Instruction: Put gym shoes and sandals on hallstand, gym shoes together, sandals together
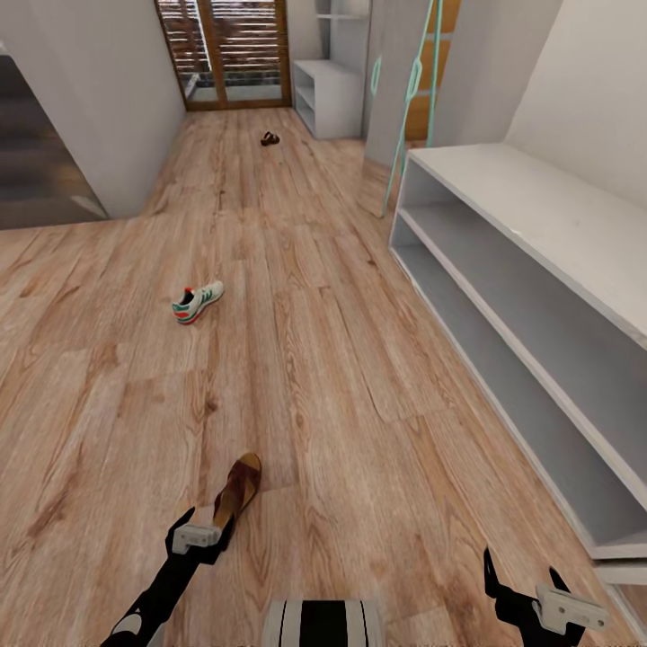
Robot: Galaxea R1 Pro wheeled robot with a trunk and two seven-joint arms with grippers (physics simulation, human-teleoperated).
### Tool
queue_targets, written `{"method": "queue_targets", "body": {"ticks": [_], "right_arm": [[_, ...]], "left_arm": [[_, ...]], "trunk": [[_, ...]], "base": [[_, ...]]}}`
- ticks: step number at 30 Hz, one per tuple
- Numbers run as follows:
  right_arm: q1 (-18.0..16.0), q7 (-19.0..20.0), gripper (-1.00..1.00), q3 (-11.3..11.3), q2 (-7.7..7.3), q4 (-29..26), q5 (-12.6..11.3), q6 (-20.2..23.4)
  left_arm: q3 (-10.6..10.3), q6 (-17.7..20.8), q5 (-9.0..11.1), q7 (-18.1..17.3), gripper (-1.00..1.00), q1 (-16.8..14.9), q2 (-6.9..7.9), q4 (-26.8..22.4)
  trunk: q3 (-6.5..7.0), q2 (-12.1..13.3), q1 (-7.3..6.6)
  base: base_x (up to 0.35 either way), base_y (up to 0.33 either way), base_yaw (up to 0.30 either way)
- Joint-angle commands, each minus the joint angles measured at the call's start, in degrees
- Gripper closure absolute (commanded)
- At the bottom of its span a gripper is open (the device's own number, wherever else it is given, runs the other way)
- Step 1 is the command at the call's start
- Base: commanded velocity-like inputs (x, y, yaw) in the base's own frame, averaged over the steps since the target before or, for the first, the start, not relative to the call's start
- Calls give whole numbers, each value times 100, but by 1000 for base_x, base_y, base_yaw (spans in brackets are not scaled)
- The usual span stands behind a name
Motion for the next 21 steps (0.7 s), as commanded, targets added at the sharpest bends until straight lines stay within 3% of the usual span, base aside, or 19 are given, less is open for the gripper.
{"method": "queue_targets", "body": {"ticks": [1,6,13,21], "right_arm": [[0,0,-100,0,0,0,0,0],[0,0,-100,0,1,3,1,-1],[-1,-1,-100,0,1,12,0,-1],[-2,0,-100,0,-2,22,5,-4]], "left_arm": [[0,0,0,0,-100,0,0,0],[-12,-1,-49,-7,-100,-2,-7,9],[-18,5,-323,-6,-100,-3,-7,14],[-9,6,-476,-6,-100,-9,8,14]], "trunk": [[-9,0,0],[-53,0,0],[-114,0,0],[-172,0,0]], "base": [[0,0,0],[0,0,0],[0,0,0],[0,0,0]]}}
